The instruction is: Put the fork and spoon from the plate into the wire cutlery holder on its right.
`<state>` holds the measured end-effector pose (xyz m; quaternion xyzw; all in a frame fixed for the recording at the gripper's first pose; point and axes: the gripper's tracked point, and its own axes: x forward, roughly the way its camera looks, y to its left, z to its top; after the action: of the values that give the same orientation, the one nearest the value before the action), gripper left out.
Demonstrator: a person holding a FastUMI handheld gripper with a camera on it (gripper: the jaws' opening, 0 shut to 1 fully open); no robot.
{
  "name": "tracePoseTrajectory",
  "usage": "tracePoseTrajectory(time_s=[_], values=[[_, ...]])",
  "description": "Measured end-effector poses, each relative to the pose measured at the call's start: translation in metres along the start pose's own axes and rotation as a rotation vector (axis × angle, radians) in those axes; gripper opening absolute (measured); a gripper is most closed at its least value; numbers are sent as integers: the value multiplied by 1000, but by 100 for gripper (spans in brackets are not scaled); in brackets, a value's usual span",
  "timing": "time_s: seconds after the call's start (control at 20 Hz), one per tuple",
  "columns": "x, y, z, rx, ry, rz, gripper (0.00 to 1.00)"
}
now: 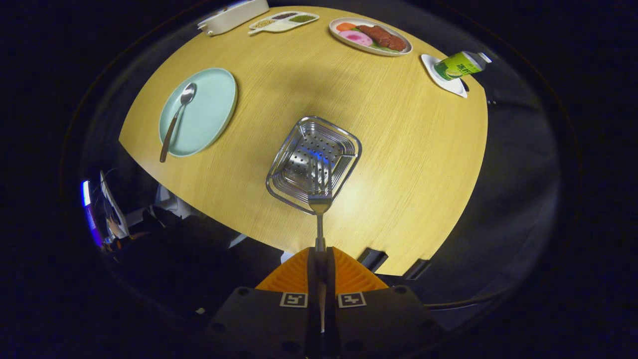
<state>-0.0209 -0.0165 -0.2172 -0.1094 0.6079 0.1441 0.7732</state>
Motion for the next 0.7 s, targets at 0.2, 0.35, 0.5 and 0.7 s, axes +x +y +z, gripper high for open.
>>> tracePoseTrajectory(time_s=[0.2,0.35,0.5,0.7], values=[[10,0,7,-35,125,-6,7],[19,-3,14,-39,187,-35,7],[21,-6,21,-46,209,-45,10],[23,-11,26,-35,162,-62,25]])
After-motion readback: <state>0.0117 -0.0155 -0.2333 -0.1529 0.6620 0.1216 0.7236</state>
